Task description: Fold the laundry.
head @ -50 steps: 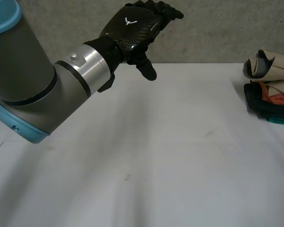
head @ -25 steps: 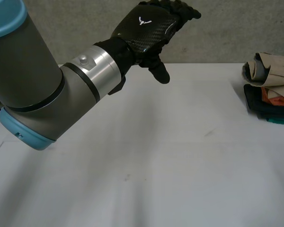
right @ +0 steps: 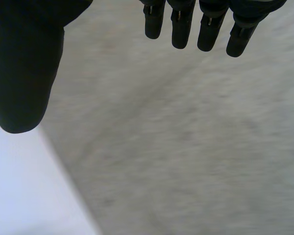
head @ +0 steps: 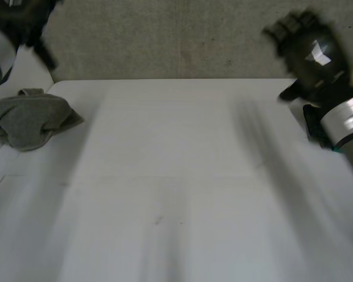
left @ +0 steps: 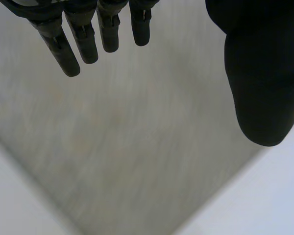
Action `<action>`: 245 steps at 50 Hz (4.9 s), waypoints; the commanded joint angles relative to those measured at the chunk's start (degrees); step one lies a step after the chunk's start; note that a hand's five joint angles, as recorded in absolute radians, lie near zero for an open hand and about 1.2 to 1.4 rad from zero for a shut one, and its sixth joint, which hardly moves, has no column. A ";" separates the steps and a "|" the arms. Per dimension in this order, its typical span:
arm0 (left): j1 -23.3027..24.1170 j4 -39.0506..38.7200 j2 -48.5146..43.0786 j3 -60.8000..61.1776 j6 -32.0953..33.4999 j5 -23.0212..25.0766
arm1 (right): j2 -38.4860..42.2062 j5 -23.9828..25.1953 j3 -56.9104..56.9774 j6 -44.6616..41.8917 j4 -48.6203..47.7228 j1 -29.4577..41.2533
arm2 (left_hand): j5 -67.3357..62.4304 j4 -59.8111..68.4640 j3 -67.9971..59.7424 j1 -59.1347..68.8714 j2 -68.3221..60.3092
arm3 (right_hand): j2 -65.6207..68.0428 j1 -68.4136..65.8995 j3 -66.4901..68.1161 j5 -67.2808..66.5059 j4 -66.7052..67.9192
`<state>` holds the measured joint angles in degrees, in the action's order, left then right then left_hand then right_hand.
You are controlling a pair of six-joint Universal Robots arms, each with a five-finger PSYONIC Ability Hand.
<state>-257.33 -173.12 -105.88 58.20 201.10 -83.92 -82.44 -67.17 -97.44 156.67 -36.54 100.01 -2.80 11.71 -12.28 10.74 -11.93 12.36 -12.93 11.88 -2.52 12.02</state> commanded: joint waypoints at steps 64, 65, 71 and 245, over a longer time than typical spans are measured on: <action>10.70 -23.41 -4.60 5.34 -19.16 0.95 | 10.55 -5.16 -7.85 -9.72 9.03 4.06 | -67.20 68.29 -67.72 69.26 -68.07 | -2.36 2.93 -1.88 2.52 -2.02; 11.23 -22.80 -5.12 5.69 -19.25 0.87 | 10.46 -5.16 -7.76 -9.54 9.03 3.79 | -67.20 68.29 -67.72 69.26 -68.07 | -2.36 2.93 -1.88 2.52 -2.02; 16.68 -16.47 -16.01 7.80 -20.74 0.51 | 10.29 -5.60 -7.24 -9.36 9.03 2.12 | -67.20 68.29 -67.72 69.26 -68.07 | -2.36 2.93 -1.88 2.52 -2.02; -2.22 -3.72 4.29 26.61 1.38 -4.14 | 9.13 -4.09 30.56 -31.42 71.35 -1.49 | -67.20 68.29 -67.72 69.26 -68.07 | 67.64 -67.07 68.12 -67.48 67.98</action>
<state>-260.30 -179.62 -96.78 82.47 193.73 -88.15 -78.13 -68.05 -66.36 133.37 29.53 97.87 -55.79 68.96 -68.43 66.38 -68.75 67.70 -65.57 68.00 -56.13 68.62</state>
